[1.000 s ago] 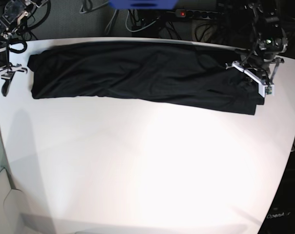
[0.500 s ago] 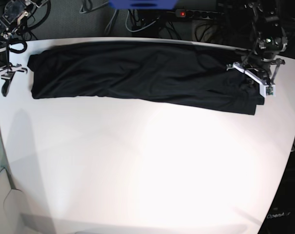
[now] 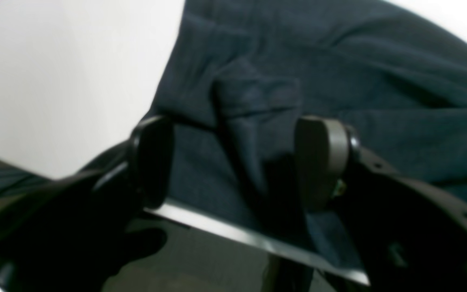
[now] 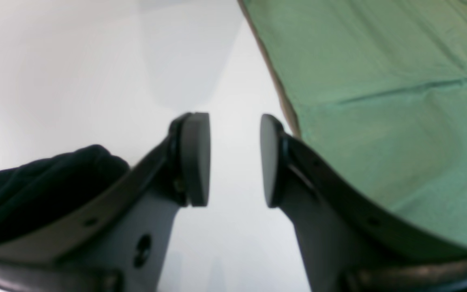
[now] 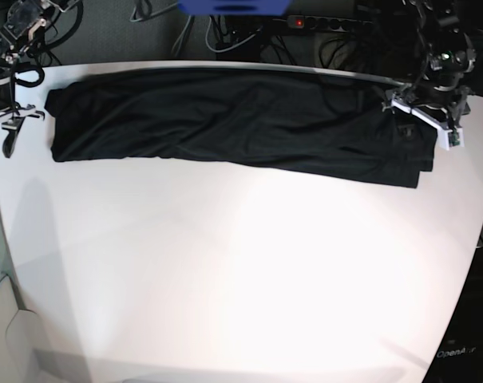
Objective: Fold the T-shirt properly
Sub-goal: 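Release the cuff and grasp the shirt end with the left gripper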
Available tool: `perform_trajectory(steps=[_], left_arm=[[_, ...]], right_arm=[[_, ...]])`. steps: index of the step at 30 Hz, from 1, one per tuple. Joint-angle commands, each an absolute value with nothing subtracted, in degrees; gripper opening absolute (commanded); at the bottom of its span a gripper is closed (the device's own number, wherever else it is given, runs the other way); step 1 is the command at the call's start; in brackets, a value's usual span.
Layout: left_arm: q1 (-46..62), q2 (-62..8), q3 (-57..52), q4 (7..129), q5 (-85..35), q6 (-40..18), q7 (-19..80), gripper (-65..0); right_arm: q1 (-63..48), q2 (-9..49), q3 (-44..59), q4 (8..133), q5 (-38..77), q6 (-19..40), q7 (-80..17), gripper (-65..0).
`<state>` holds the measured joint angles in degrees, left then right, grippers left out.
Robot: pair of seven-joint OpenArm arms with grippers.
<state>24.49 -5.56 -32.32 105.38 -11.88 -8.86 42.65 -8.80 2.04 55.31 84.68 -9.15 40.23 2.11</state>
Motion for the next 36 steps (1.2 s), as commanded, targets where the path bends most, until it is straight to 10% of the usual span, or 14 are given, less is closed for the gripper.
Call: perform_trajectory(steps=[1, 36], left_arm=[[24.4, -6.2, -33.9, 106.2, -11.5, -8.1, 41.5, -19.7], [11.8, -13.3, -33.4, 90.9, -5.5, -19.0, 41.8, -19.6]], right_arm=[[-8.6, 2.9, 55.4, 85.7, -8.2, 40.0, 3.7, -43.1], [-8.7, 2.6, 55.3, 85.6, -8.2, 40.0, 3.7, -43.1]])
